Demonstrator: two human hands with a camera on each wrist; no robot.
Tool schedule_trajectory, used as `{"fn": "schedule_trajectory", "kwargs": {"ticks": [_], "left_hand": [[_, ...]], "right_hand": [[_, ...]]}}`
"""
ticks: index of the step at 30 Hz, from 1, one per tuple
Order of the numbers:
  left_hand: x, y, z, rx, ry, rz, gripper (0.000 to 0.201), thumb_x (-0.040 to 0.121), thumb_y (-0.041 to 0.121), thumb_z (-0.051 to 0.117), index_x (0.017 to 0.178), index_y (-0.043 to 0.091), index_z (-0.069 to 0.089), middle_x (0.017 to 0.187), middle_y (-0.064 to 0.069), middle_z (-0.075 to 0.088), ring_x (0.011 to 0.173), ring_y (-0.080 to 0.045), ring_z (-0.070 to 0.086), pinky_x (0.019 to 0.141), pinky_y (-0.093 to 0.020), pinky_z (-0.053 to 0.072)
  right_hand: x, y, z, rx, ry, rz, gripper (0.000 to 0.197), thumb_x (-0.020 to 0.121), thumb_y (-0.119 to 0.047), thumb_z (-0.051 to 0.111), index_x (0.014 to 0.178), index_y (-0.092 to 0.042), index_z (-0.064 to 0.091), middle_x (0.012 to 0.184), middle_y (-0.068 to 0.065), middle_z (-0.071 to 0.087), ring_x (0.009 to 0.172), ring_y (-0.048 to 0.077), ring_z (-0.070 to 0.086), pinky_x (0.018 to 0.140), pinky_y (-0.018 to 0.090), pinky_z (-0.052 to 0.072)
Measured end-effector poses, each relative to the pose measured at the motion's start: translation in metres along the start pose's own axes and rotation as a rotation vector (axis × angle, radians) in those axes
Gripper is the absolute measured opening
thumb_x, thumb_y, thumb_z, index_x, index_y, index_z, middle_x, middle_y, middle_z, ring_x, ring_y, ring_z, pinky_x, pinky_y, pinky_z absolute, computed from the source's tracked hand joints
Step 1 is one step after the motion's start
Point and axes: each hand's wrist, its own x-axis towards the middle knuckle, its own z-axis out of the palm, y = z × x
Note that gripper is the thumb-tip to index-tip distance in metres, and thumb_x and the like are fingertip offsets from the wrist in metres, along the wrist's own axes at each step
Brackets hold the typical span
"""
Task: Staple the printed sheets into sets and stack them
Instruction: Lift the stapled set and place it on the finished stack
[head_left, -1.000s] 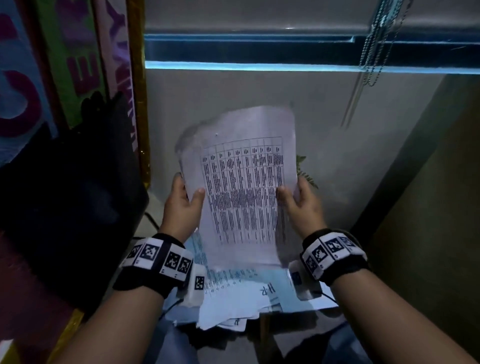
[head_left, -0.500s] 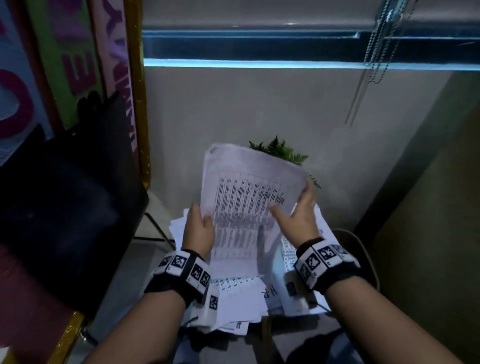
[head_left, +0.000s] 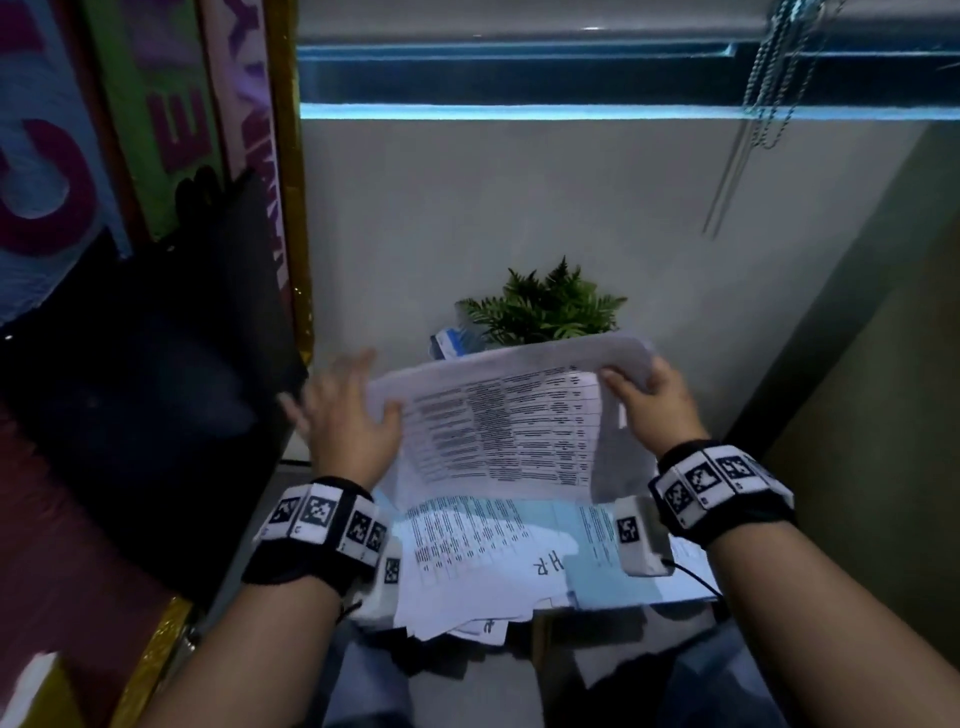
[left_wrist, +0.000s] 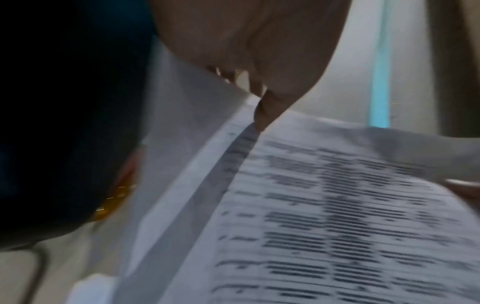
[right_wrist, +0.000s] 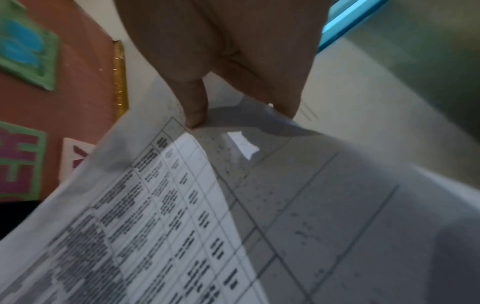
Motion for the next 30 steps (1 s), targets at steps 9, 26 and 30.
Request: {"fn": "schedule_trajectory", "kwargs": {"ticks": [9,26,30], "left_hand": [[-0.006,-0.026,0.016,-0.849,-0.189,-0.44,0.087,0.077,0.0,0.072,0.146,0.017,0.022,0.13,0.0,0.049,0.116,-0.016,0.049,0.096,-0.032,0.04],[-0.022,-0.03,0.059,-0.56,-0.3,-0.502,0.055,0.096,0.007,0.047,0.142,0.009,0.016,0.137,-0.013,0.04,0.116,-0.025,0.046,0.09,-0.03,0.034],[-0.009,-0.037,0.055,-0.558,-0.255,-0.507,0.054,0.095,0.008,0.047,0.14,0.013,0.018,0.138,-0.018,0.043,0.12,-0.034,0.047,0.1,-0.04,0.037]], "right_hand": [[-0.02,0.031,-0.004,0.209,0.02,0.175,0.013,0.083,-0.012,0.069,0.091,-0.021,0.065,0.092,0.003,0.07,0.078,0.012,0.068,0.073,0.028,0.053],[-0.017,0.076,0.027,-0.146,-0.005,0.387,0.031,0.094,-0.023,0.051,0.124,-0.015,0.047,0.119,0.011,0.057,0.112,0.032,0.053,0.097,0.046,0.042],[-0.009,0.072,0.025,-0.089,-0.019,0.389,0.029,0.091,-0.023,0.051,0.12,-0.019,0.05,0.117,0.009,0.06,0.109,0.031,0.055,0.097,0.047,0.044]]}}
